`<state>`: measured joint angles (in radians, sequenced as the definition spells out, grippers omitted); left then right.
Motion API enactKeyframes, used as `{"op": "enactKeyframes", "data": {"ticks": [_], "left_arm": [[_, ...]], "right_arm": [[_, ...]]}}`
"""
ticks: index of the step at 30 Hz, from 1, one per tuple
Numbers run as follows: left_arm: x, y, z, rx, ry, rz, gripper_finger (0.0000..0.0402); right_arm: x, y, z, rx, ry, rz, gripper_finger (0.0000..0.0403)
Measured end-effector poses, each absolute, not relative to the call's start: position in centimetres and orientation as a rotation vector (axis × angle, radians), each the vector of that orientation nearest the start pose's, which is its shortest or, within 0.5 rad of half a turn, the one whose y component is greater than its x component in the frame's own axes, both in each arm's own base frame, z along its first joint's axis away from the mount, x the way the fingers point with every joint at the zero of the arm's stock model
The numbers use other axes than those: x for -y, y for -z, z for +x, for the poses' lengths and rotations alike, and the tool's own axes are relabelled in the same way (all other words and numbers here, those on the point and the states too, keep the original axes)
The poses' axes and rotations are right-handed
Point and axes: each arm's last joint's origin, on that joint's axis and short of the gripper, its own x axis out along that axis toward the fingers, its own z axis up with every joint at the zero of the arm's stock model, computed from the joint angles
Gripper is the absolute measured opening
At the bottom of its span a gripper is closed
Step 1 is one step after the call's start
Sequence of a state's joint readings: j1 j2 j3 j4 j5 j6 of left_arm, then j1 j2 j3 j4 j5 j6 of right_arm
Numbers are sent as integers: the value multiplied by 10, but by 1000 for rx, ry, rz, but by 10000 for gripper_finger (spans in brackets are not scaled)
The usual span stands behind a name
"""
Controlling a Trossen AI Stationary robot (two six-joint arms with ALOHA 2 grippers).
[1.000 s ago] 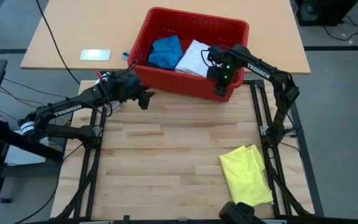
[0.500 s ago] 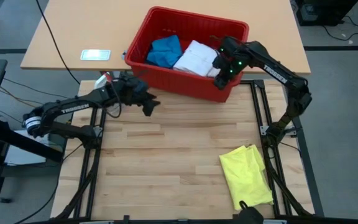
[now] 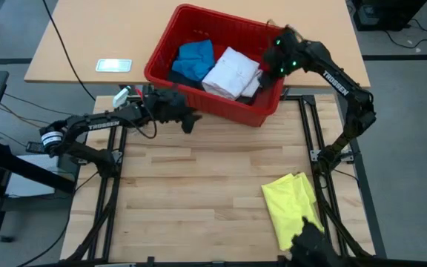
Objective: Fold Laundry from Bin
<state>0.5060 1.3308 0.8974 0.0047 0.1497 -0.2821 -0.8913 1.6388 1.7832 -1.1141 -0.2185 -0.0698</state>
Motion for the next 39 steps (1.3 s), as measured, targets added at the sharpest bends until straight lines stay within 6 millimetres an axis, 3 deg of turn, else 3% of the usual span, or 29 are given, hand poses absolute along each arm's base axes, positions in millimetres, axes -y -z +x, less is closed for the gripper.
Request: {"op": "enactKeyframes", "data": {"ticks": [4,11,16,21,27,33,39], "left_arm": [[-164,-281,249,-213,-504,-414,222],[-194,-282,228,-173,-632,-437,222],[-200,-273,220,-251,-699,-447,222],[-196,-266,219,-333,-695,-480,219],[-187,-264,225,-355,-667,-499,205],[-180,-265,232,-341,-637,-519,199],[-180,-270,234,-285,-631,-538,198]], "right_arm": [[282,-377,211,-720,653,493,158],[323,-334,232,-700,597,539,158],[337,-293,258,-771,528,494,158],[347,-258,269,-864,496,502,158],[368,-234,248,-975,572,462,158],[388,-242,210,-924,655,525,158],[392,-244,201,-850,622,621,158]]}}
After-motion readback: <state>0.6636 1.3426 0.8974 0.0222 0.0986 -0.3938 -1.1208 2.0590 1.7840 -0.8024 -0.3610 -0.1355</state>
